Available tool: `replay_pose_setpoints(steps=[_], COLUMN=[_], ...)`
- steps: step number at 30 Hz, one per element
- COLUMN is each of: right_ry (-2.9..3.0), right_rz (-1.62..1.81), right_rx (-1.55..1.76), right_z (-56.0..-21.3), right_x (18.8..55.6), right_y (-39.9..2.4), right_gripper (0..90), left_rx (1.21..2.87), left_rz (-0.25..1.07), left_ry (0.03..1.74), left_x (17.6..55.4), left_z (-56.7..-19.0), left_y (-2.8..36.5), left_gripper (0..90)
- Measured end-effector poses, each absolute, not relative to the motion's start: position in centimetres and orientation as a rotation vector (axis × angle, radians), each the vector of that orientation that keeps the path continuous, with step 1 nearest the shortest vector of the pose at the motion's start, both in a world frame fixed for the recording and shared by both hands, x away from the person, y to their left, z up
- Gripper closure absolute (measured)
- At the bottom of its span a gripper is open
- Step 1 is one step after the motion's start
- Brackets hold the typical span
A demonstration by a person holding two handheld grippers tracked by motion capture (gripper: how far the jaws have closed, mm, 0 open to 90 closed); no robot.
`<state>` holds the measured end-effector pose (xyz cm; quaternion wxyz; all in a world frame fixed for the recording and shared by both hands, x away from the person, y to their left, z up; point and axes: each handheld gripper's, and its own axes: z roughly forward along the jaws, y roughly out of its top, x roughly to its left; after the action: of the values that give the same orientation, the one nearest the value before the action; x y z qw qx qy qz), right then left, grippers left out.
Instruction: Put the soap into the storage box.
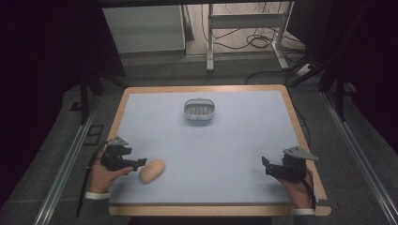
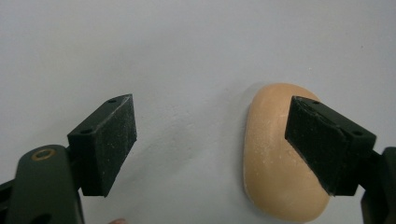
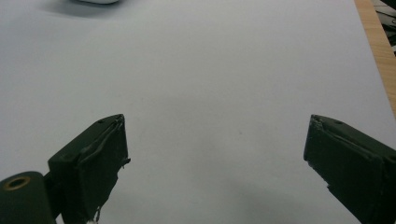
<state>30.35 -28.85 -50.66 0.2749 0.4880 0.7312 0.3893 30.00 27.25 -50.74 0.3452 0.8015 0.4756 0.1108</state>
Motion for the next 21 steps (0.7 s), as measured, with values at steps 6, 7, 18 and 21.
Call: replay_pose_setpoints(steps=[6, 7, 18, 21], right_ry=[1.964, 1.964, 1.965, 1.965], right_rz=[1.041, 1.039, 1.05, 1.053], right_rx=[1.318, 1.317, 1.319, 1.319], right_z=[-50.8, -50.8, -50.9, -50.8], right_x=[30.4, 30.4, 30.3, 30.3], right_y=[-28.9, -28.9, -29.0, -29.1], right_gripper=[6.3, 6.3, 6.3, 6.3], left_rx=[2.081, 2.081, 2.096, 2.096], left_rz=[0.29, 0.289, 0.307, 0.304], left_ry=[1.239, 1.239, 1.248, 1.249], left_x=[30.0, 30.0, 30.0, 29.9], left_z=[-50.8, -50.7, -50.0, -49.7], left_y=[27.3, 27.3, 27.4, 27.4], left_gripper=[17.0, 17.0, 16.8, 16.5])
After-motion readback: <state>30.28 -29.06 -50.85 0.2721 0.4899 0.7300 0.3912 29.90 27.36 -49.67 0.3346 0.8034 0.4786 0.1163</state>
